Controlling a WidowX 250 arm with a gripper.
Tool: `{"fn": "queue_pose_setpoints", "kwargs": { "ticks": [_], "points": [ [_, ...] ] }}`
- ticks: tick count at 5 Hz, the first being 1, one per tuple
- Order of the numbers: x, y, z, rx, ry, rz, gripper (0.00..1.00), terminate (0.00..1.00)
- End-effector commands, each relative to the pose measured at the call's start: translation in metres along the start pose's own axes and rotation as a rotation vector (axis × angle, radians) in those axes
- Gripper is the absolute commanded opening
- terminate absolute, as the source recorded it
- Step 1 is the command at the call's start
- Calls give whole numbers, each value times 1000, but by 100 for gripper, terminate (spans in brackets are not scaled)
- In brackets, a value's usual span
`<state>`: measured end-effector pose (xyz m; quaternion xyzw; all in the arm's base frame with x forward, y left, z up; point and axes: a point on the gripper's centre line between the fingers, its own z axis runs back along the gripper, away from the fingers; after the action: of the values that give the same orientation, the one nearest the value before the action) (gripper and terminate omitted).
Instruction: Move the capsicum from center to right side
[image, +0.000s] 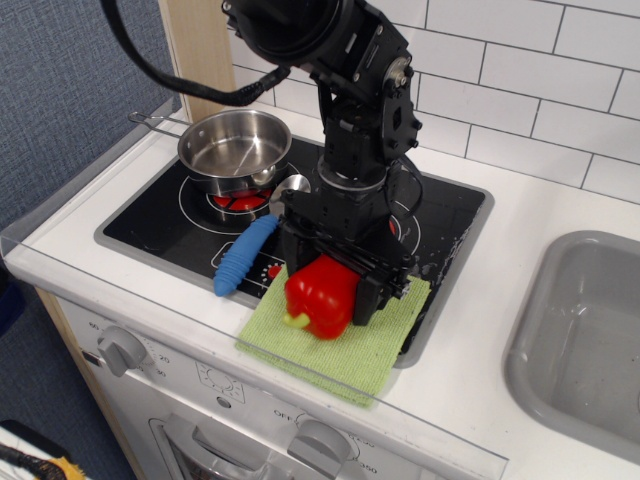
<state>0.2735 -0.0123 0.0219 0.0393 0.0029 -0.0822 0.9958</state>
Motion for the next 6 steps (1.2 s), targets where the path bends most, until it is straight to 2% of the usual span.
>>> {"fn": "queue_pose_setpoints", "kwargs": {
  "ticks": [1,2,3,4,6],
  "points": [
    [2,11,44,-29,-123,22,100,0],
    [3,16,64,-45,-176,45,100,0],
    [0,23,68,-57,-180,59,100,0],
    [-2,27,62,-7,-148,42,100,0],
    [-2,27,62,-7,-148,42,100,0]
  ]
}}
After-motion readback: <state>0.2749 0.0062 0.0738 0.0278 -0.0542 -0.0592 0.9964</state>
